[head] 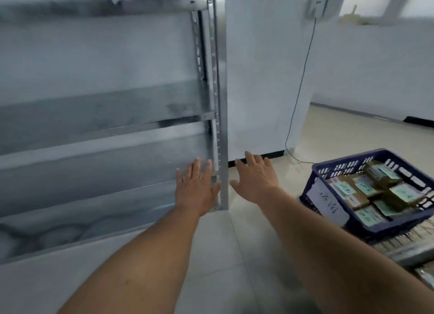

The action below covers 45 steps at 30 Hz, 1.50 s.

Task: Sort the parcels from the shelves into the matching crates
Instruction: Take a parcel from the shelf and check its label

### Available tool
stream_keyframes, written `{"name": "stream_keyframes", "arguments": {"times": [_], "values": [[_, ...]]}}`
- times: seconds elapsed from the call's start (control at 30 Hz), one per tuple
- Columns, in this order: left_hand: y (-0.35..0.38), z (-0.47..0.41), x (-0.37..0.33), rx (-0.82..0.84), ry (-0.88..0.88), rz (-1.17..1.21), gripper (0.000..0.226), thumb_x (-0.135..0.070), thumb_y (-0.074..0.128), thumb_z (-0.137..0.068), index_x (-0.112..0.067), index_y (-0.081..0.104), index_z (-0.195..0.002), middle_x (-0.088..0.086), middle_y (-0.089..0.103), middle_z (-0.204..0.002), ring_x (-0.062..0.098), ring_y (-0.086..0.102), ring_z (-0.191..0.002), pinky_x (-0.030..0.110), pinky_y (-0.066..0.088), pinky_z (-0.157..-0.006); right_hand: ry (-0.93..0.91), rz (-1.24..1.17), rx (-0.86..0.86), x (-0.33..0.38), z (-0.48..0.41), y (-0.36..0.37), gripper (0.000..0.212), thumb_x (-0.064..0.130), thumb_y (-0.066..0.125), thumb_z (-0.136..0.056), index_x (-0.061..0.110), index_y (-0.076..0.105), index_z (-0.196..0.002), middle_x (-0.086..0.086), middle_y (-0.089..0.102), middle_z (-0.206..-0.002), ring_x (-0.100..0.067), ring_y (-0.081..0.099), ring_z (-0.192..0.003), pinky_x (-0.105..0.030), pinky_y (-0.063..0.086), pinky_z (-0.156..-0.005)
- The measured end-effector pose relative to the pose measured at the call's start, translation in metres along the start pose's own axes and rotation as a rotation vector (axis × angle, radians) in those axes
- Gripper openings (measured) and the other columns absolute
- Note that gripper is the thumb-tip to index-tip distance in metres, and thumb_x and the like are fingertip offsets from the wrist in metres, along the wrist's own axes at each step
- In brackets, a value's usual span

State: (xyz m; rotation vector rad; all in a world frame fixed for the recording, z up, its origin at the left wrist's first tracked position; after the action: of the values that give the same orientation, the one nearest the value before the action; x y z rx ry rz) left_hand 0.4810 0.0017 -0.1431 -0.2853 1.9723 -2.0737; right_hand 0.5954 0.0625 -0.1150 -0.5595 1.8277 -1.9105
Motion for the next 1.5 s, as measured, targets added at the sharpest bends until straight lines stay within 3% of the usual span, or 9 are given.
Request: {"name": "stream_keyframes", "arguments": {"times": [0.47,0.9,1.27,1.5], "values": [[-0.034,0.096,0.37,-0.084,-0.428,-0.058,0.066,-0.053,0.016,-0.099,-0.024,-0.01,-0.152,0.008,-0.013,-0.16,0.025,-0.009,-0.148,0.05,-0.007,-0.117,-0.441,0.158,-0.094,0.378,-0.06,-0.036,0.061,0.045,0.047,-0.093,0.018,0.031,-0.145,-0.016,0.015,-0.157,-0.032,0.024,-0.139,-0.048,0.019,-0.113],[-0.049,0.213,0.577,-0.182,-0.802,-0.014,0.069,-0.056,0.02,-0.098,-0.024,-0.007,-0.153,0.008,-0.013,-0.16,0.025,-0.007,-0.148,0.045,-0.001,-0.119,-0.862,0.157,-0.149,0.64,-0.052,-0.046,0.063,0.047,0.047,-0.094,0.016,0.03,-0.146,-0.015,0.02,-0.154,-0.032,0.023,-0.14,-0.049,0.017,-0.114],[-0.059,0.201,0.774,-0.126,-0.904,-0.038,0.068,-0.056,0.019,-0.098,-0.025,-0.008,-0.152,0.007,-0.013,-0.16,0.024,-0.011,-0.147,0.046,-0.001,-0.12,-0.988,0.106,-0.162,0.833,-0.136,-0.057,0.061,0.047,0.046,-0.094,0.013,0.033,-0.144,-0.016,0.023,-0.152,-0.033,0.026,-0.136,-0.048,0.019,-0.112],[-0.07,0.159,0.86,-0.123,-0.893,-0.005,0.071,-0.059,0.023,-0.097,-0.026,-0.008,-0.152,0.005,-0.01,-0.161,0.025,0.005,-0.148,0.043,0.012,-0.118,-0.99,0.133,-0.154,0.911,-0.194,-0.057,0.06,0.046,0.045,-0.094,0.014,0.033,-0.143,-0.017,0.022,-0.152,-0.032,0.025,-0.137,-0.05,0.019,-0.114]]}}
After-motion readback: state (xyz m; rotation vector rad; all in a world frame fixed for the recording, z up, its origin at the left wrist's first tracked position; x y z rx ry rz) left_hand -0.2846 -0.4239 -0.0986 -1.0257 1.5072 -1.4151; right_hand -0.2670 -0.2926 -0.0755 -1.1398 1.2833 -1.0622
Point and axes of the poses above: each hand's wrist, its own z-axis away from the middle knuckle, its own y-axis out of the palm, x = y × z, the point moved 10 cm from there along -z, towards the middle knuckle
